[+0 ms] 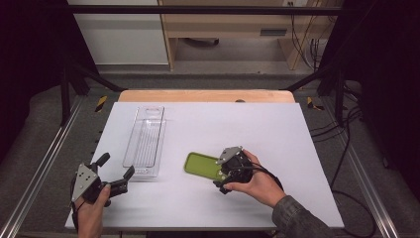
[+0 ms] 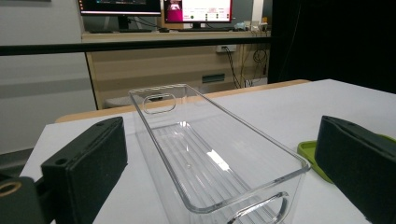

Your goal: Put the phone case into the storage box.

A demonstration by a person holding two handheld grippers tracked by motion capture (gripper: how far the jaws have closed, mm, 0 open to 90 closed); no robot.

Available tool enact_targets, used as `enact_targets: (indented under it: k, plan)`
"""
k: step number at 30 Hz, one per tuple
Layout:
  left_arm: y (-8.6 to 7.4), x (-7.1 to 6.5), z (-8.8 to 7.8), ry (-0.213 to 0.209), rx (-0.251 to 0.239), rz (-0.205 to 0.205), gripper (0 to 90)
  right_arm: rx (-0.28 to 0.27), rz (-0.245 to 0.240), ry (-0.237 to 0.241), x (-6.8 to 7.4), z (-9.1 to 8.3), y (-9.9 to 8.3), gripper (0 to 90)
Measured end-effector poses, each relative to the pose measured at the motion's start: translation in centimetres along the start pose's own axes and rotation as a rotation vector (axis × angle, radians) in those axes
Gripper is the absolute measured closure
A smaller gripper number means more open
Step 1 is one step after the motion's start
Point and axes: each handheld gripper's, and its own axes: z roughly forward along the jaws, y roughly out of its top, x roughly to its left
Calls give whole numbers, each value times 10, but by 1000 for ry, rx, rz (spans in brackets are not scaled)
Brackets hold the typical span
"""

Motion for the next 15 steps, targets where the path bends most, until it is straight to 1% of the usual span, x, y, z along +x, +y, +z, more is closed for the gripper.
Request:
enact_targets:
  k: [3,6,8,10,12,13,15]
  plan:
    - [0,0,0,0,1,0,22,5,-3,3,-1,1,0,121]
    - [0,-1,1,-2,1,1,22,6,-3,10,-2,2,1,159]
    - [0,-1,1,-3,2,2,22,6,0,18,-2,2,1,209]
    - [0,-1,1,-3,3,3,22,10,-2,25,-3,3,1,218]
    - [0,-1,1,-3,4,3,22,16,-2,32,-3,3,1,274]
    - [0,-1,1,-4,4,3,22,27,-3,44,-3,4,1,308]
    - [0,-1,1,-5,4,2,22,41,-4,57,-4,5,1,350]
